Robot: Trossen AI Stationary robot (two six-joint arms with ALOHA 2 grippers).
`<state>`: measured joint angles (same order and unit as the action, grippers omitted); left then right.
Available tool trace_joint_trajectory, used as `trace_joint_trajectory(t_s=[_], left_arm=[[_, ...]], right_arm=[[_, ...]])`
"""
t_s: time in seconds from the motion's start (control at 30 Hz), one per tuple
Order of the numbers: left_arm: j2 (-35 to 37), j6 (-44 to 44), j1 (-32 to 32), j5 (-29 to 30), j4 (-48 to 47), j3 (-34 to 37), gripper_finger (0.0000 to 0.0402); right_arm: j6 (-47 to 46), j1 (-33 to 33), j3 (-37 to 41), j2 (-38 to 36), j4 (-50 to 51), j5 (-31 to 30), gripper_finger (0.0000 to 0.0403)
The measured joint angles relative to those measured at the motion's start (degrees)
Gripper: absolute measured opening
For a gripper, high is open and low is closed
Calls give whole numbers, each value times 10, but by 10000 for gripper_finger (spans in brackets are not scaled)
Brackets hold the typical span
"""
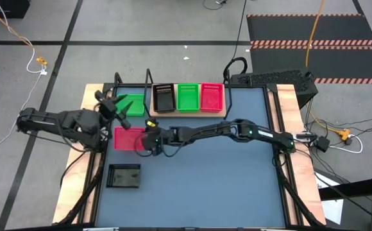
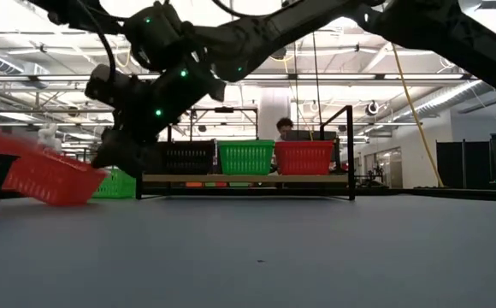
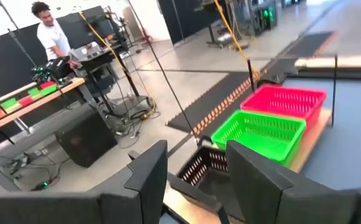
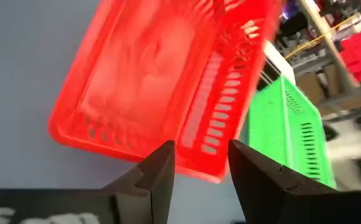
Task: Stack baskets on shelf by color
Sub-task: Stack the red bin on top of the red bin on the shelf
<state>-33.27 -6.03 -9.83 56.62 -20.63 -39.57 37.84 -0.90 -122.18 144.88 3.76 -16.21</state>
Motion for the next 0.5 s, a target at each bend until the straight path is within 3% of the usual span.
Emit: trace_joint_trajectory(t_s=[0.13, 0.23, 0.37, 0.5], left_arm=[[16, 1, 1, -2, -13, 0, 168], [17, -24, 5, -2, -16, 4, 168], [17, -27, 6, -3, -21, 4, 168], [17, -31, 6, -3, -23, 4, 168]], right_arm=[[93, -4, 0, 3, 43, -78, 144], [144, -6, 1, 4, 42, -97, 144], [194, -7, 1, 2, -2, -91, 144], [228, -6, 1, 2, -31, -13, 144]])
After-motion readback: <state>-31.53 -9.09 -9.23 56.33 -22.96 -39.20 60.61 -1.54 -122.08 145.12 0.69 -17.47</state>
